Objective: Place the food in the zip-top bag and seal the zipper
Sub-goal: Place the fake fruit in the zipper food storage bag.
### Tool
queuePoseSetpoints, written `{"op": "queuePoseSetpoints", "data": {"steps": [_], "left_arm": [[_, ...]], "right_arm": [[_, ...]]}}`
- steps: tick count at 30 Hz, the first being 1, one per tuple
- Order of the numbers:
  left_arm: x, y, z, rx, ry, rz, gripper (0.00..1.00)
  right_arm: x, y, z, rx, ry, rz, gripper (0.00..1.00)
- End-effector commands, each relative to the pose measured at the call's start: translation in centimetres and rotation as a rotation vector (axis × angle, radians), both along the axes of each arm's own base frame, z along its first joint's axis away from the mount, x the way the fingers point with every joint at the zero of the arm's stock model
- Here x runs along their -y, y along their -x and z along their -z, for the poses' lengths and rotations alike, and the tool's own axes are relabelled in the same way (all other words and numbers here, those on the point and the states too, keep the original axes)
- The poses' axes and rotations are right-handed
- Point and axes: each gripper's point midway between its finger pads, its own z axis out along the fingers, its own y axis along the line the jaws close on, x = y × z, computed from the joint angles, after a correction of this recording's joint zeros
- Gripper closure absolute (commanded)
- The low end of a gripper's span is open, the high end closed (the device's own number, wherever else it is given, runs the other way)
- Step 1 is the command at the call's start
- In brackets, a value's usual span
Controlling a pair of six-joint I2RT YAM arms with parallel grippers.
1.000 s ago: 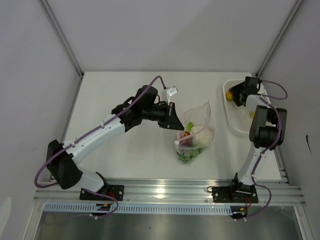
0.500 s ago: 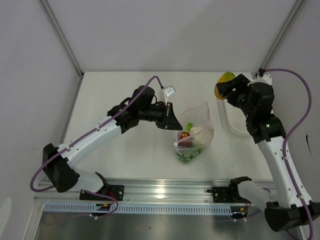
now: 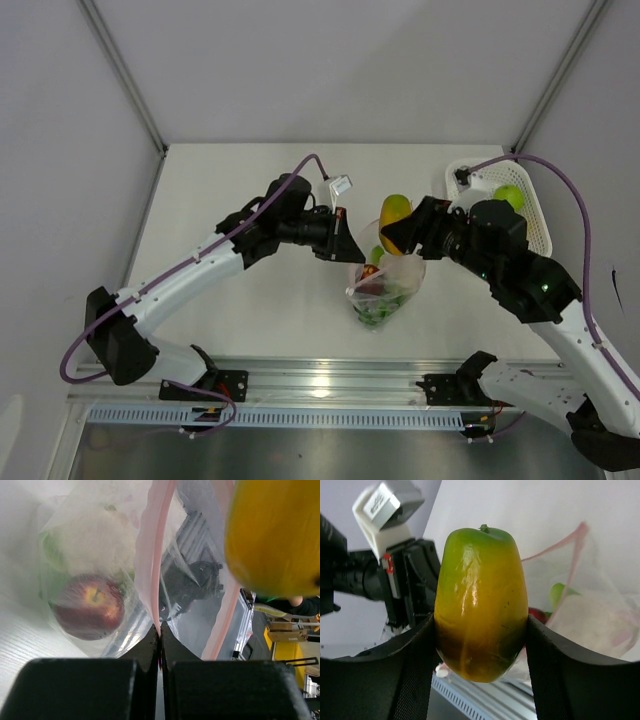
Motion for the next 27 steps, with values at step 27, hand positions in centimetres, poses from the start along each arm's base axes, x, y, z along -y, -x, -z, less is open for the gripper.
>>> {"op": "queuePoseSetpoints", "data": {"steps": [27], "left_arm": [[1.4,3.3,-4.1,0.083,0.088,0.002,1.0]], "right_arm": [[1.8,3.6,7.6,-0.341,0.072,0.291,0.73]]}}
